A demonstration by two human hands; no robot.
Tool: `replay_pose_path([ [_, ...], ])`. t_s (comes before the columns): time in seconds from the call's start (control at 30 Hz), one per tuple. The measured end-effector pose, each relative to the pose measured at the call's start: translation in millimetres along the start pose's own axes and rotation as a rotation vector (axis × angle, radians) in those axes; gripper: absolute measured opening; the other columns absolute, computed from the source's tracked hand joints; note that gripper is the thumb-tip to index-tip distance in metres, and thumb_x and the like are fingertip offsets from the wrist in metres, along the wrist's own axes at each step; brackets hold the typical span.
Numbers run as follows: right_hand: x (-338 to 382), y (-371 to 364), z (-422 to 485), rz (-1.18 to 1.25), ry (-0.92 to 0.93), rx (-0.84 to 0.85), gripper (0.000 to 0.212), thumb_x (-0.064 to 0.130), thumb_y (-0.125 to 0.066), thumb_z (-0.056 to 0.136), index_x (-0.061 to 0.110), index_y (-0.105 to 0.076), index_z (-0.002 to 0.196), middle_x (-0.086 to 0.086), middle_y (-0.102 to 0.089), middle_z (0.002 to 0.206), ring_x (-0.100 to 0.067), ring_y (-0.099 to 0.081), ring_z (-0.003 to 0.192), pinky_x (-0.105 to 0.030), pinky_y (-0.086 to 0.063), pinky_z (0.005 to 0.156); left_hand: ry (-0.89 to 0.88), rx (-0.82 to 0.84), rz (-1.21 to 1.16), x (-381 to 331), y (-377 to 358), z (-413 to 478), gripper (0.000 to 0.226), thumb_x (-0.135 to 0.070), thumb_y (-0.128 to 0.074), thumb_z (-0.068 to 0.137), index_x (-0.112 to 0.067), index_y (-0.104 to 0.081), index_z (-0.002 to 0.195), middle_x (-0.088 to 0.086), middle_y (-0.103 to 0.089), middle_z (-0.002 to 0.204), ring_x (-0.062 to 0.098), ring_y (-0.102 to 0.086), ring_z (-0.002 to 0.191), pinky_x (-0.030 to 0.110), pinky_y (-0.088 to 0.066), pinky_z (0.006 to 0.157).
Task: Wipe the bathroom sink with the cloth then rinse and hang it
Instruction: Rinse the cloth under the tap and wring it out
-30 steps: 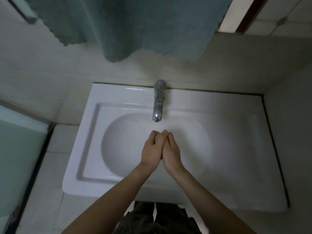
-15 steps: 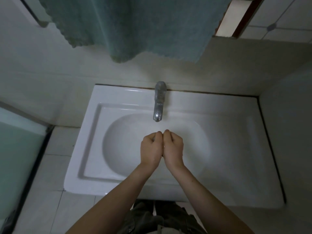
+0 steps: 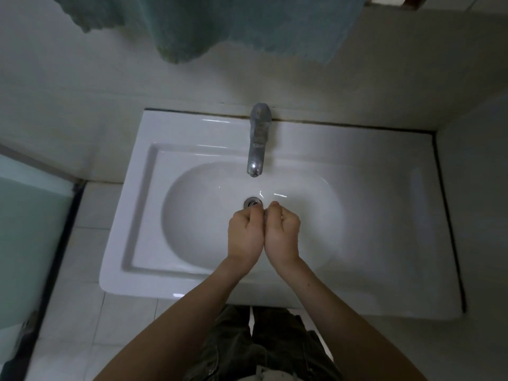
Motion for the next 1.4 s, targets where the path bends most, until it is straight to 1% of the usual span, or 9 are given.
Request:
replay_pose_path([
  [0.33, -24.8, 8.0, 4.8, -0.055, -0.084, 0.007, 0.053, 0.014, -0.043, 0.098, 0.027, -0.037, 0.046, 0.01, -0.04, 0.045, -0.009, -0.038, 0.048, -0.023, -0.031, 0.048, 0.116, 0.163, -0.023, 11.5, -2.6, 4.3, 0.041, -0.027, -0.045, 0.095, -0.01, -0.05, 0.058, -0.001, -0.051, 0.049, 0.011, -0.047, 0.048, 0.023, -0.038, 0.05],
  [0.47, -6.6, 26.9, 13.0, -0.02, -0.149, 0.048, 0.037, 0.017, -0.043, 0.098, 0.018, -0.037, 0.061, 0.006, -0.037, 0.057, -0.008, -0.035, 0.056, -0.023, -0.03, 0.051, 0.051, 0.331, -0.013, -13.2, 20.1, 10.6, 0.026, -0.023, -0.043, 0.102, -0.011, -0.056, 0.084, 0.0, -0.06, 0.079, 0.004, -0.056, 0.071, 0.018, -0.045, 0.067],
  [0.57, 12.1, 49.5, 15.8, -0.191, -0.016, 0.196, 0.029, 0.018, -0.049, 0.095, 0.014, -0.044, 0.067, 0.005, -0.04, 0.061, -0.006, -0.039, 0.061, -0.02, -0.032, 0.056, -0.026, 0.348, 0.038, -25.8, 45.4, 15.1, 0.014, -0.023, -0.056, 0.096, -0.013, -0.059, 0.105, -0.001, -0.063, 0.092, 0.004, -0.059, 0.081, 0.016, -0.046, 0.07],
  [0.73, 37.0, 70.9, 11.4, -0.381, 0.117, 0.282, 0.013, 0.021, -0.063, 0.088, 0.033, -0.065, 0.085, 0.012, -0.066, 0.09, -0.002, -0.061, 0.087, -0.011, -0.044, 0.072, -0.074, 0.237, 0.029, -52.9, 68.8, 8.9, 0.019, -0.027, -0.067, 0.086, -0.024, -0.064, 0.104, 0.015, -0.071, 0.091, 0.017, -0.065, 0.076, 0.03, -0.051, 0.064],
  [1.0, 62.8, 80.2, 0.7, -0.562, 0.355, 0.274, 0.024, 0.015, -0.056, 0.091, 0.038, -0.048, 0.094, 0.006, -0.048, 0.098, -0.003, -0.052, 0.086, -0.015, -0.043, 0.069, -0.127, 0.271, -0.135, -79.4, 70.0, -12.3, 0.011, -0.019, -0.055, 0.097, -0.017, -0.065, 0.1, 0.007, -0.072, 0.09, 0.018, -0.066, 0.08, 0.03, -0.05, 0.066],
  [1.1, 72.1, 81.1, -0.7, -0.666, 0.482, 0.266, 0.02, 0.012, -0.055, 0.09, 0.03, -0.047, 0.092, 0.008, -0.047, 0.1, -0.012, -0.047, 0.095, -0.021, -0.041, 0.078, -0.201, 0.215, -0.023, -91.2, 72.3, -17.2, 0.011, -0.023, -0.051, 0.099, -0.017, -0.059, 0.095, 0.008, -0.072, 0.082, 0.011, -0.064, 0.069, 0.021, -0.048, 0.058],
  [1.2, 80.6, 81.9, -0.2, -0.771, 0.641, 0.234, 0.015, 0.01, -0.063, 0.085, 0.019, -0.052, 0.089, 0.006, -0.051, 0.11, -0.01, -0.04, 0.111, -0.01, -0.03, 0.092, -0.285, 0.163, 0.124, -95.1, 72.6, -20.5, 0.015, -0.024, -0.046, 0.101, -0.015, -0.051, 0.089, -0.003, -0.061, 0.075, 0.005, -0.052, 0.065, 0.022, -0.042, 0.06],
  [1.33, 95.1, 87.2, 0.6, -0.786, 0.735, 0.222, 0.021, 0.011, -0.069, 0.081, 0.018, -0.049, 0.082, 0.007, -0.05, 0.094, -0.008, -0.044, 0.094, -0.017, -0.038, 0.078, -0.491, 0.057, 0.373, -102.3, 78.3, -20.4, 0.014, -0.02, -0.045, 0.1, -0.018, -0.054, 0.09, -0.02, -0.055, 0.099, -0.007, -0.046, 0.095, 0.016, -0.035, 0.081],
  [1.4, 98.5, 88.9, 1.7, -0.826, 0.762, 0.23, 0.024, 0.013, -0.069, 0.081, 0.02, -0.046, 0.08, 0.009, -0.046, 0.086, -0.009, -0.043, 0.084, -0.017, -0.036, 0.071, -0.566, 0.008, 0.449, -108.0, 81.7, -20.8, 0.012, -0.02, -0.046, 0.1, -0.022, -0.056, 0.095, -0.017, -0.055, 0.111, 0.002, -0.044, 0.108, 0.019, -0.033, 0.086],
])
Point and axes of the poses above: each hand's wrist, its own z-axis towards the middle knuckle, its own y-axis out of the back of the hand, x = y × z, the point moved 1 cm from there along z, towards the middle knuckle
